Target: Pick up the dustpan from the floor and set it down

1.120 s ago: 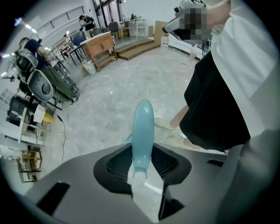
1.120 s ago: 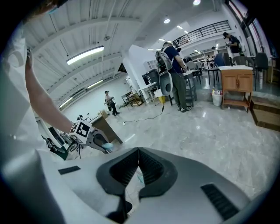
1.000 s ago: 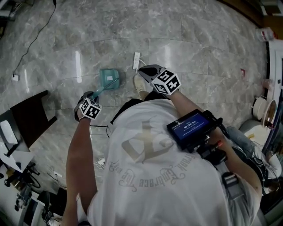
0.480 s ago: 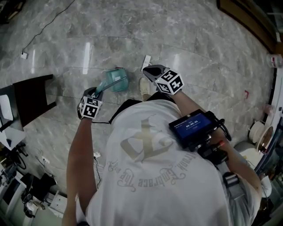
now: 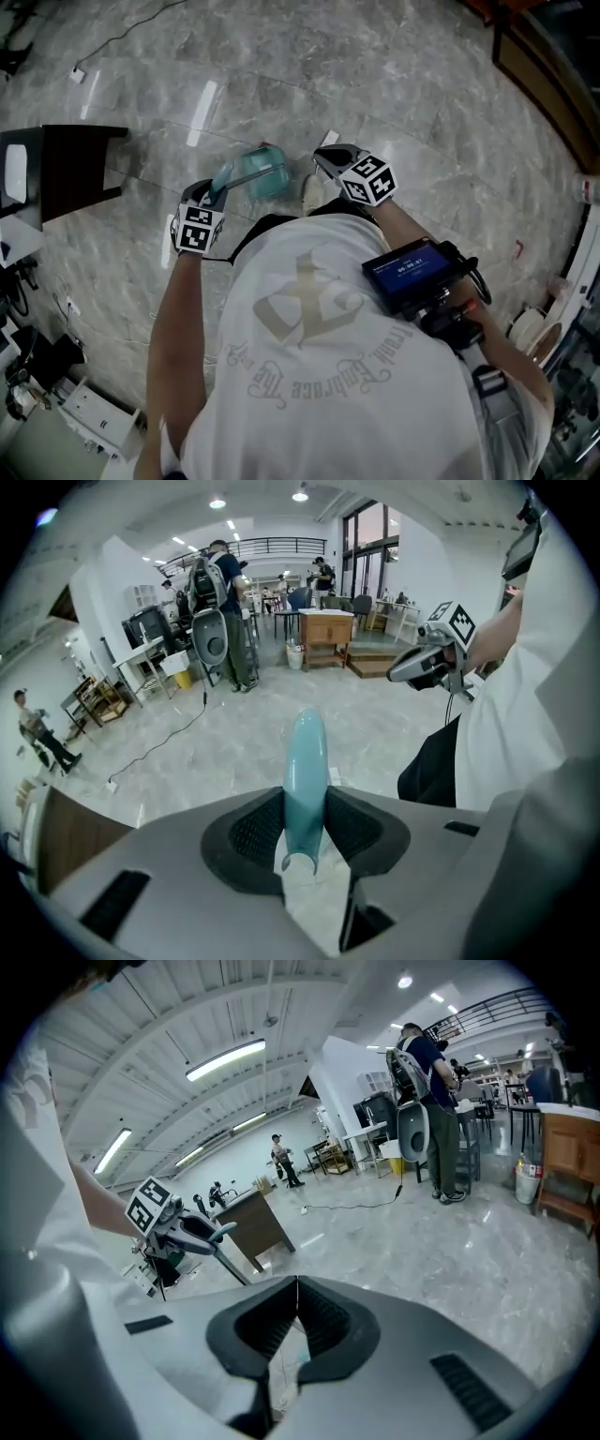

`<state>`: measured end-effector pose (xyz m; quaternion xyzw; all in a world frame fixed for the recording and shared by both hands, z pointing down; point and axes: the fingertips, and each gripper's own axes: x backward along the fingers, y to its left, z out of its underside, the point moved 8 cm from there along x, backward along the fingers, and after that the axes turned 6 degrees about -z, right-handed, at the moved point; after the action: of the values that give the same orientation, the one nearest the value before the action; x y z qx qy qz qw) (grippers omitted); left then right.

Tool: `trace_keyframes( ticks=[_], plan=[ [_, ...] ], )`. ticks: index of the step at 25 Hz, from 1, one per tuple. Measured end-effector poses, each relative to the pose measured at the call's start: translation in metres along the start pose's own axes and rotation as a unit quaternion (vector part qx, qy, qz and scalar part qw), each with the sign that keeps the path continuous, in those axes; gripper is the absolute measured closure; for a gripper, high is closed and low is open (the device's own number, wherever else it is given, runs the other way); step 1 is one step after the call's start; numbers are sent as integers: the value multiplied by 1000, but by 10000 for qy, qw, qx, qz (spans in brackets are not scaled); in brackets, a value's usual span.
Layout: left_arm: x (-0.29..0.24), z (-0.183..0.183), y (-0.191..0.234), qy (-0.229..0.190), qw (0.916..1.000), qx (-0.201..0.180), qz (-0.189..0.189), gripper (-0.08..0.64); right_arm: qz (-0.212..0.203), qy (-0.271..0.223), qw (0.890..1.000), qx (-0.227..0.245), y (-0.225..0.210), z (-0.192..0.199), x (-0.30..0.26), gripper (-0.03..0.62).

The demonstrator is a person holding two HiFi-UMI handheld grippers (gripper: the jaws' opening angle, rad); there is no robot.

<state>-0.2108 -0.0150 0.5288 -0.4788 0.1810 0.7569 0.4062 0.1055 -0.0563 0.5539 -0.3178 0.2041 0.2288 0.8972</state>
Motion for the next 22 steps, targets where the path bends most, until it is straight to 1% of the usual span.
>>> trace_keyframes(
  ticks=[3,6,9,15,19,22],
  plan=[
    [12,6,2,-172,9992,329,-149,416,-69,57,9999,130,6,-4,-8,575],
    [21,8,-2,-341,9962,727,-344,416,-116,61,9996,245,6,-7,-8,575],
    [34,9,-2,-438,9930,981,-500,417,-176,55,9994,309,8,-14,-10,575],
    [63,5,1,-580,9884,1168,-774,417,-255,27,9990,371,15,-28,-13,575],
    [79,-1,4,-651,9876,1121,-886,417,-296,55,9988,385,21,-31,-15,575],
    [93,-4,15,-723,9855,1111,-1059,417,-376,49,9983,438,27,-38,-22,575]
  ],
)
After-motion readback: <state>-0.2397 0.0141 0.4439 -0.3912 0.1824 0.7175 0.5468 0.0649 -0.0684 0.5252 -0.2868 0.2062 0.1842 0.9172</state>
